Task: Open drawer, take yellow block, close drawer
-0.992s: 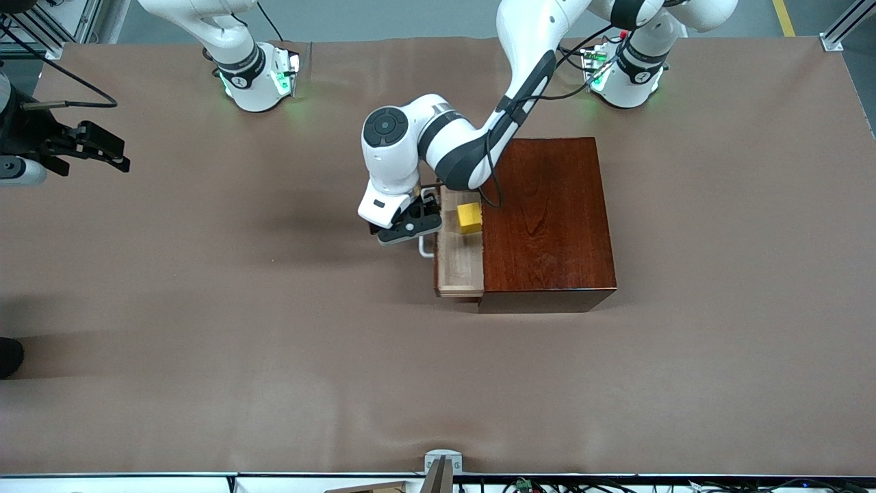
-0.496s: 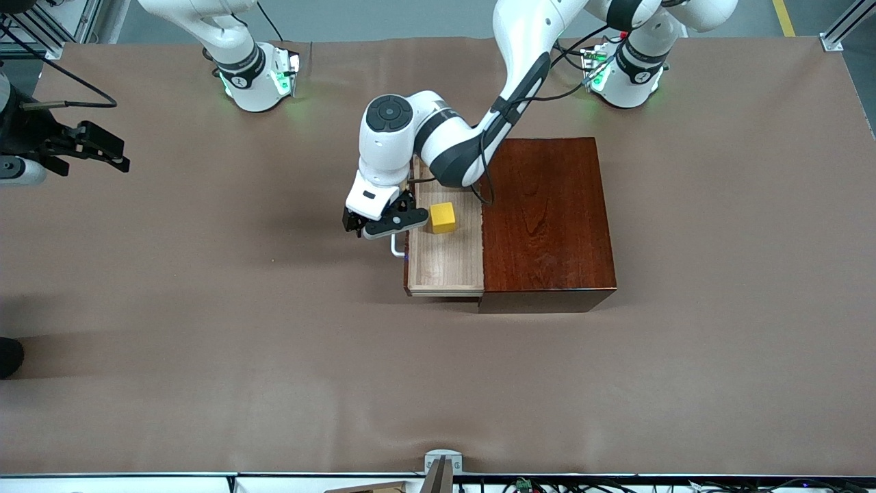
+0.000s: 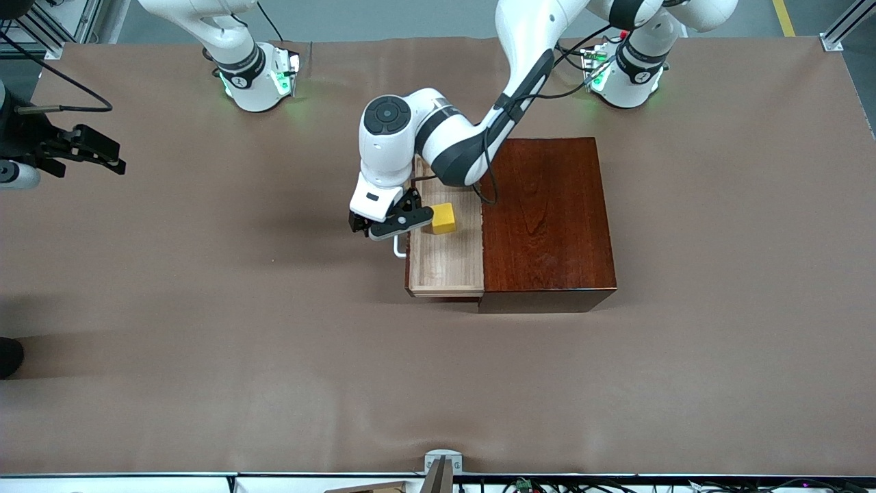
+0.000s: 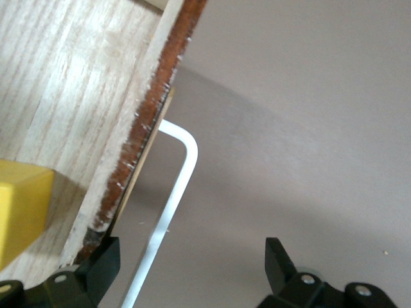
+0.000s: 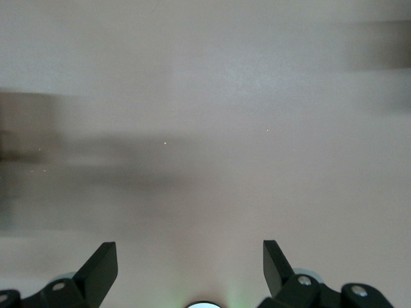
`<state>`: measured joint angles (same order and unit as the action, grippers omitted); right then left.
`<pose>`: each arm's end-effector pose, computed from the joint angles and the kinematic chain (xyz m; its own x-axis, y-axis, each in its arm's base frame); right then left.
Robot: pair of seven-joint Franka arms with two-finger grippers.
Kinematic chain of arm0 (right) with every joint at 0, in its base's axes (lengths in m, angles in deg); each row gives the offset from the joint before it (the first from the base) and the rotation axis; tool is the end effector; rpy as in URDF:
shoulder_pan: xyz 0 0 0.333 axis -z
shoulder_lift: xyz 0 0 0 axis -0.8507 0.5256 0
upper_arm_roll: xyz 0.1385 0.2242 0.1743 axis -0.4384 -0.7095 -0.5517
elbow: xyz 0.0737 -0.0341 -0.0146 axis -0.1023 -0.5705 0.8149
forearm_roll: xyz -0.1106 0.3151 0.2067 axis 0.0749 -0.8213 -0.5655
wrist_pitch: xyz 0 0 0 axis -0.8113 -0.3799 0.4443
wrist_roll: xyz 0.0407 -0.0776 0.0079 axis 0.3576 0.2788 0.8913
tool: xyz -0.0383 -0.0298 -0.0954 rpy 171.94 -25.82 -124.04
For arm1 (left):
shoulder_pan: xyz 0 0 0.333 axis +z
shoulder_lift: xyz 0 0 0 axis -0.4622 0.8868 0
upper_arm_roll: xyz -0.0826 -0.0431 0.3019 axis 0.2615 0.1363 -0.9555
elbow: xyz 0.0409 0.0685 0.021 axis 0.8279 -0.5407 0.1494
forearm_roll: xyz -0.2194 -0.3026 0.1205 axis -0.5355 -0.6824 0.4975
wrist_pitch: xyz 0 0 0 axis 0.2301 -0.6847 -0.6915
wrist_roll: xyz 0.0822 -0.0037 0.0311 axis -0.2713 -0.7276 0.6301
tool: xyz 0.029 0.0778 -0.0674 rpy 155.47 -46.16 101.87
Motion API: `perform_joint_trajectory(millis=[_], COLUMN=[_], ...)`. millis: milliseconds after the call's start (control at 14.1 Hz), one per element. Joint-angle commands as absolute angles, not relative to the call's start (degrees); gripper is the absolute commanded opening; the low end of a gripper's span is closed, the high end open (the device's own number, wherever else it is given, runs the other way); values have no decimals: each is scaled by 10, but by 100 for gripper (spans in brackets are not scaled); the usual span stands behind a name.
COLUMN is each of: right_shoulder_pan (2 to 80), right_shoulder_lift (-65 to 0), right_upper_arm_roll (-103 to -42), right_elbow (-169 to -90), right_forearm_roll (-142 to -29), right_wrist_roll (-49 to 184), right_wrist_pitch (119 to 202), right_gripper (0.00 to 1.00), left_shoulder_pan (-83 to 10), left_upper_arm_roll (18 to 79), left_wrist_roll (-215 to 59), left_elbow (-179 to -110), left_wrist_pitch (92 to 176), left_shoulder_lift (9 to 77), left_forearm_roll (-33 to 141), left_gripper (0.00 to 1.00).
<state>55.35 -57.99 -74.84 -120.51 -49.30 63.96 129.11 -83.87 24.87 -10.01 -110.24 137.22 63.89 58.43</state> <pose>0.5354 0.0018 0.6294 0.9964 0.0310 -0.0785 0.0298 -0.9994 -0.0165 0.4692 -0.6173 0.3295 0.9134 0.4053 0.0378 0.3971 -0.9076 0.1362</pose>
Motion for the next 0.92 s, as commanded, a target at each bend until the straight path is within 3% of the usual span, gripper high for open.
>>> perform_joint_trajectory(millis=[0,283,850], right_shoulder_pan=[564,560,524], right_shoulder_lift=[-583,-583,-583], right_upper_arm_roll=[-756,-758,-764], right_elbow=[-1206,-1204,-1205], right_forearm_roll=[-488,-491,-516], right_wrist_roll=[640,639,553], right_wrist_pitch=[1290,1292,1294], right_gripper=[100,100,100], left_shoulder_pan=[-837,-819,-654], left_upper_arm_roll=[240,226,225], left_wrist_roll=[-99,-118,-362], left_elbow=[-1111,-1111,-1127], left_wrist_pitch=[1295,1265,1088], left_shoulder_lift=[595,521,392], left_forearm_roll=[621,620,623], left_gripper=[100,100,100])
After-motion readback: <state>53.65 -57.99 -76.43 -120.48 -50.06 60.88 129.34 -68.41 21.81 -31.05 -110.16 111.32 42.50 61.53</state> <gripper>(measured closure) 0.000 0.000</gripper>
